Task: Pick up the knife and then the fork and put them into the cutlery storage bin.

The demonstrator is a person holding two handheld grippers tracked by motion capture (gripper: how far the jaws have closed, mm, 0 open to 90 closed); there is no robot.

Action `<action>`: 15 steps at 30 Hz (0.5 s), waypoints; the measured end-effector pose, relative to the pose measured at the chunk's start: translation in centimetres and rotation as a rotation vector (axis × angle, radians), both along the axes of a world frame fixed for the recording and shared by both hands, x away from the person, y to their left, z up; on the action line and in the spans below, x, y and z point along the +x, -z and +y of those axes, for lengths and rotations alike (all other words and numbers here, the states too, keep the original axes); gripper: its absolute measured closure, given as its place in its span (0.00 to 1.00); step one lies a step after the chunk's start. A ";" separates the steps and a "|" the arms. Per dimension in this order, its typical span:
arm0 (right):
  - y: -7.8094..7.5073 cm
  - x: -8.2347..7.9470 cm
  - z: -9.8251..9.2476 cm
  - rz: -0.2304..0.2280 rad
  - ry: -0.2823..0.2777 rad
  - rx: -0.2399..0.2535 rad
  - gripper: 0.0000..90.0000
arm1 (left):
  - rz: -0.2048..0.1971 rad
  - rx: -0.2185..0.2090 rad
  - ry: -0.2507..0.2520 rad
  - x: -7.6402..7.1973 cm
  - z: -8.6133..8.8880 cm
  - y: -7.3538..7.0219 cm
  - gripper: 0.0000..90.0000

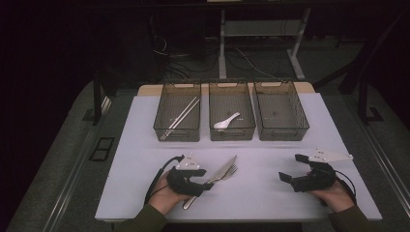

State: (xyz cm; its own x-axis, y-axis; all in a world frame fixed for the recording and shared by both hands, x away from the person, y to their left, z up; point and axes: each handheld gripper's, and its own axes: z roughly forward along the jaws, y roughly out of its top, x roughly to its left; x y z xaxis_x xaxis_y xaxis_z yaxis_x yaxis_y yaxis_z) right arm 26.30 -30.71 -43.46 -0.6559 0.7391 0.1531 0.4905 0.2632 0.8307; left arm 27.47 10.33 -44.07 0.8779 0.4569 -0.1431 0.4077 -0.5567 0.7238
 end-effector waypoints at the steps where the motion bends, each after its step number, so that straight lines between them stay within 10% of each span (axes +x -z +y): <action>1: 0.0 0.0 0.0 0.000 0.000 0.000 0.02 | 0.002 0.007 0.006 0.1 0.0 0.2 0.52; 8: 0.0 0.0 0.0 0.000 -0.001 0.001 0.02 | 0.020 0.046 0.011 0.0 -0.2 0.5 0.62; 15: 0.0 0.0 0.1 -0.001 -0.002 -0.001 0.02 | -0.049 0.125 0.004 -0.6 -1.0 0.3 0.69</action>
State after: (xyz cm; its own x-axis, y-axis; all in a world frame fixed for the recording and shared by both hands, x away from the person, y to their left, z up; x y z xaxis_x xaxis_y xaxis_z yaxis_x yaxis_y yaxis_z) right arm 26.35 -30.64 -43.46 -0.6577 0.7378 0.1516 0.4892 0.2654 0.8308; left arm 26.87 9.35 -44.41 0.8843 0.4650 -0.0422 0.3712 -0.6452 0.6678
